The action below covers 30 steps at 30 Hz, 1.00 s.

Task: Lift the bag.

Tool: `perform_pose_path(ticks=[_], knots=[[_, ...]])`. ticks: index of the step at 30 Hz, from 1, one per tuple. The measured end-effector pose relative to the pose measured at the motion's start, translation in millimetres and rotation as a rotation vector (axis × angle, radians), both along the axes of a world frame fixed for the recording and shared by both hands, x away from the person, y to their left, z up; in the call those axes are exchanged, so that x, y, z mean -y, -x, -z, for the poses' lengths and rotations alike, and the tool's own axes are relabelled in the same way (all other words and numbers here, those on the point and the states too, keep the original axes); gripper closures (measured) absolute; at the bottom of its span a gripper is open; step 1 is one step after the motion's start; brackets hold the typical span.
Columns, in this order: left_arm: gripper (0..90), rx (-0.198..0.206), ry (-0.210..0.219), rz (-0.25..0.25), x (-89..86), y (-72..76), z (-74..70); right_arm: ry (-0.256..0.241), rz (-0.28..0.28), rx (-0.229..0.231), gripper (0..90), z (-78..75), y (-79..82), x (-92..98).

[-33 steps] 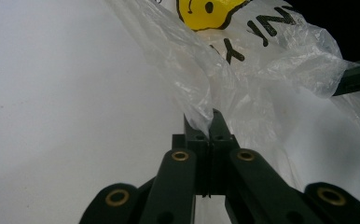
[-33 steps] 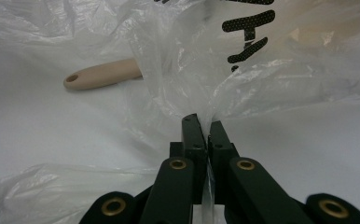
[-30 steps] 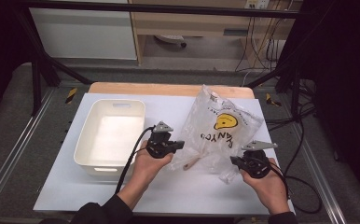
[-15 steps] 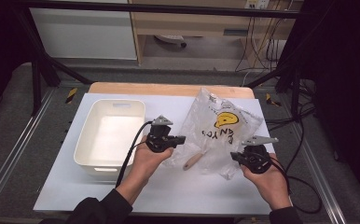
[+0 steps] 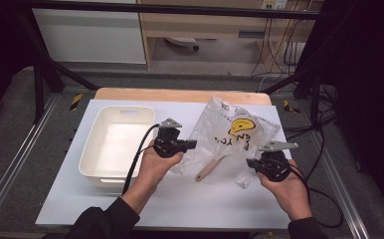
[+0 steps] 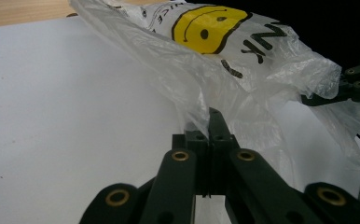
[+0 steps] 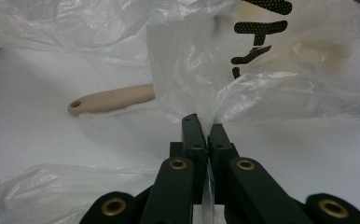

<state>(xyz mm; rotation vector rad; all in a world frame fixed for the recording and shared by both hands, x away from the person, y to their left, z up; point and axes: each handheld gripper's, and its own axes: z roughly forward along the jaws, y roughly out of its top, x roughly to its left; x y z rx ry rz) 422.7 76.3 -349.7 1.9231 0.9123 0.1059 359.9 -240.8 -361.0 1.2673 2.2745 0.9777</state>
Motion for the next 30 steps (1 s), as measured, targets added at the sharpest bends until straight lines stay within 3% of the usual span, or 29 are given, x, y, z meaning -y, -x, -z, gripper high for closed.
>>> perform_pose_path(ticks=[13, 30], knots=[[90.0, 0.015, 0.004, -0.001, -0.7, -7.4, -12.8, 0.001, 0.003, 0.020, 90.0, -13.0, -4.9, 1.2], [90.0, 0.039, 0.024, -0.011, -4.1, -20.8, -44.1, 0.009, 0.007, 0.052, 90.0, -36.9, -14.7, 6.7]])
